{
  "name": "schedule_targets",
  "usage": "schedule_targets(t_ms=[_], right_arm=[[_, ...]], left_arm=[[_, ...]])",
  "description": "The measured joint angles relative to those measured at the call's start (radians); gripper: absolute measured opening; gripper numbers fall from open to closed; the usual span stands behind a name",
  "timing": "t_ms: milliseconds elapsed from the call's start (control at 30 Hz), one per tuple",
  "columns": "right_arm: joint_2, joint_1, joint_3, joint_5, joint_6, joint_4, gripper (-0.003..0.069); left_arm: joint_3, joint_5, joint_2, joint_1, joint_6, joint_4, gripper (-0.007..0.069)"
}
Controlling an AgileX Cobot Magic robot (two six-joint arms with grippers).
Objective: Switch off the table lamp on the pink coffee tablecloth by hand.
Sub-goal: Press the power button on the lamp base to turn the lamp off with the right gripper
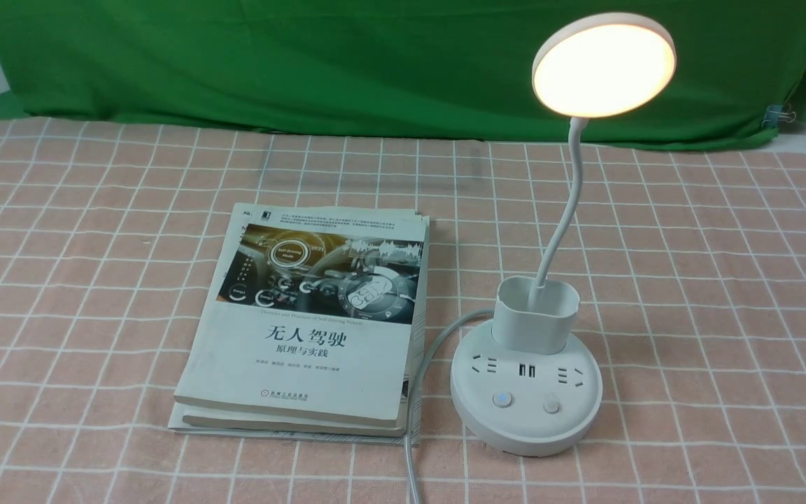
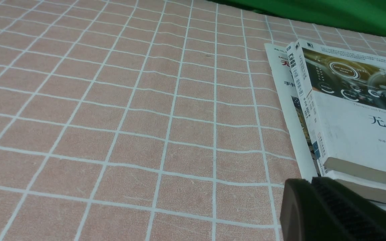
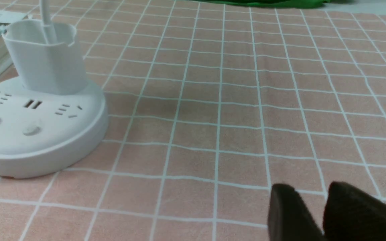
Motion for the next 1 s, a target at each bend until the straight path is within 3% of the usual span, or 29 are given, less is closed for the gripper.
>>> schedule_targets(t_ms=[700,767,1000], right_arm=[[0.0,0.0,0.0,-0.043,-0.02,0.0,0.0239],[0.0,0.0,0.0,-0.096,0.035,0.017,0.0239],[0.0,0.0,0.0,-0.349,0.4,0.046,0.0239]], left_arm=[[0.0,0.0,0.0,0.0,0.0,0.0,0.0006],[0.0,0.0,0.0,0.0,0.0,0.0,0.0006],[0.0,0.0,0.0,0.0,0.0,0.0,0.0006]])
